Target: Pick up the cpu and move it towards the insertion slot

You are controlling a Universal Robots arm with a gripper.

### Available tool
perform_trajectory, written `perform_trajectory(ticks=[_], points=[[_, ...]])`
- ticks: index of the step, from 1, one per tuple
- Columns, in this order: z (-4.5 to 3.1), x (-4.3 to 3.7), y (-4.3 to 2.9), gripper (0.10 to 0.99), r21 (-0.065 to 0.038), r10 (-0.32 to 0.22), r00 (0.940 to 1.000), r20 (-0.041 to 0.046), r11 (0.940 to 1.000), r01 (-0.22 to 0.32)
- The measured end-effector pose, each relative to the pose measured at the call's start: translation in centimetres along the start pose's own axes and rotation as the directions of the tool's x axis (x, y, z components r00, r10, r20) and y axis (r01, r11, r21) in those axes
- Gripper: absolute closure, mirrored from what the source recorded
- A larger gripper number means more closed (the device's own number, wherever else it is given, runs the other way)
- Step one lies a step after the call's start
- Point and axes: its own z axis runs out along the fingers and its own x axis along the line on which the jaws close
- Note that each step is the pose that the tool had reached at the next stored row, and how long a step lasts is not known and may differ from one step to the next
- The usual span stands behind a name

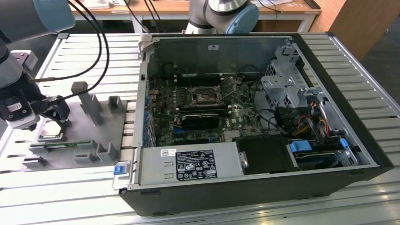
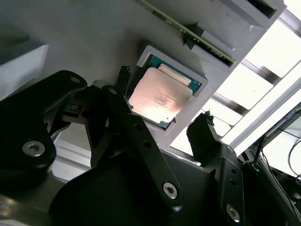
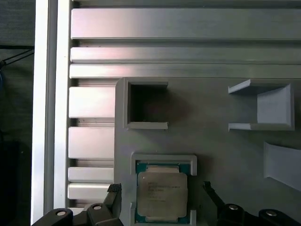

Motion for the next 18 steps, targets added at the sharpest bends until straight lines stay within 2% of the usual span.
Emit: perform_trajectory(ticks=[4, 14, 16, 17, 18], points=[[0.49, 0.0, 0.1, 0.325, 0.0, 0.0, 1.0, 0.0, 1.0, 0.0], [0.92, -0.01, 0.2, 0.325, 0.0, 0.0, 1.0, 0.0013, 1.0, 0.0], [0.93, -0.01, 0.2, 0.337, 0.0, 0.0, 1.0, 0.0051, 1.0, 0.0], [0.95, -0.02, 0.2, 0.408, 0.0, 0.0, 1.0, 0.0066, 1.0, 0.0], [0.94, -0.01, 0.2, 0.408, 0.0, 0.0, 1.0, 0.0075, 1.0, 0.0]])
